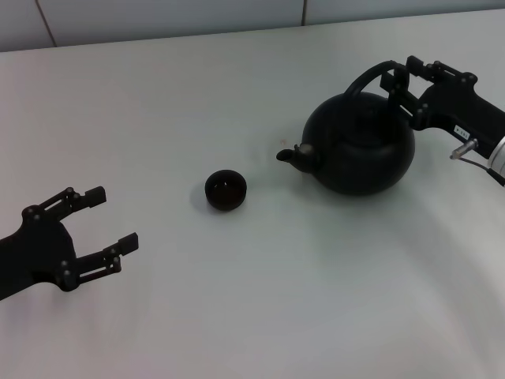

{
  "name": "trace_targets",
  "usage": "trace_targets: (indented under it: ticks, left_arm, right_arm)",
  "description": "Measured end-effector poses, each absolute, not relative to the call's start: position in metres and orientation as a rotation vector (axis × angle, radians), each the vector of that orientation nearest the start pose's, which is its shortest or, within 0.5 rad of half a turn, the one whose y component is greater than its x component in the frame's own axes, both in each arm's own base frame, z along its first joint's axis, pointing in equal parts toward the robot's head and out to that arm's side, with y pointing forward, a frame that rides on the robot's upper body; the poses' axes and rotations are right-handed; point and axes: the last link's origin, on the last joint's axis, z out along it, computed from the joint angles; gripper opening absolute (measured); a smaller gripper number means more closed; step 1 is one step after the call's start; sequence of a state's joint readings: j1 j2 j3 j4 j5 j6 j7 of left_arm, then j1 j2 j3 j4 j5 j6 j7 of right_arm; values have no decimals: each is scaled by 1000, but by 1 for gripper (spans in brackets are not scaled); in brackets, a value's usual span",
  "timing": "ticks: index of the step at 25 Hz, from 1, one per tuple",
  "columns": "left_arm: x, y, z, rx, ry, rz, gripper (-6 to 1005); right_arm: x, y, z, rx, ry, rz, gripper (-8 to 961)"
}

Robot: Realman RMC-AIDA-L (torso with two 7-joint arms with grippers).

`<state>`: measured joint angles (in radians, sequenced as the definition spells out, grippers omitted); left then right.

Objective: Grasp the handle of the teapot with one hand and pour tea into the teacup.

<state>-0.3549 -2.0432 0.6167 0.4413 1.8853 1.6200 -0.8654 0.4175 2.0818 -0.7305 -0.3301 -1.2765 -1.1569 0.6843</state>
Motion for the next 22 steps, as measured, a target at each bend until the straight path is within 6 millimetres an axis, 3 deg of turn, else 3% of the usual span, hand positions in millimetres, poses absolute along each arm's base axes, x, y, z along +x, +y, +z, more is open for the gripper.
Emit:
trace_targets:
  ticks: [6,10,14,16,22]
  left_arm:
    - [-317,266,-5,-2573,-359,-796,861]
    - [-316,266,-5,-2573,-359,-797,861]
    - [-316,266,-5,-2573,-359,-798,861]
    - [-316,266,-5,-2573,-358,-798,861]
    - [-315,268,-6,-2575,-354,-799,861]
  right_arm:
    - [328,337,5,-1993,497,699,436]
    - [329,334,6,-1993,497,705,618]
    - [334,315,7,-1995,483,754,720]
    - [341,295,10,-1982,485,784,758]
    - [358,265,17,-1894,533,811,758]
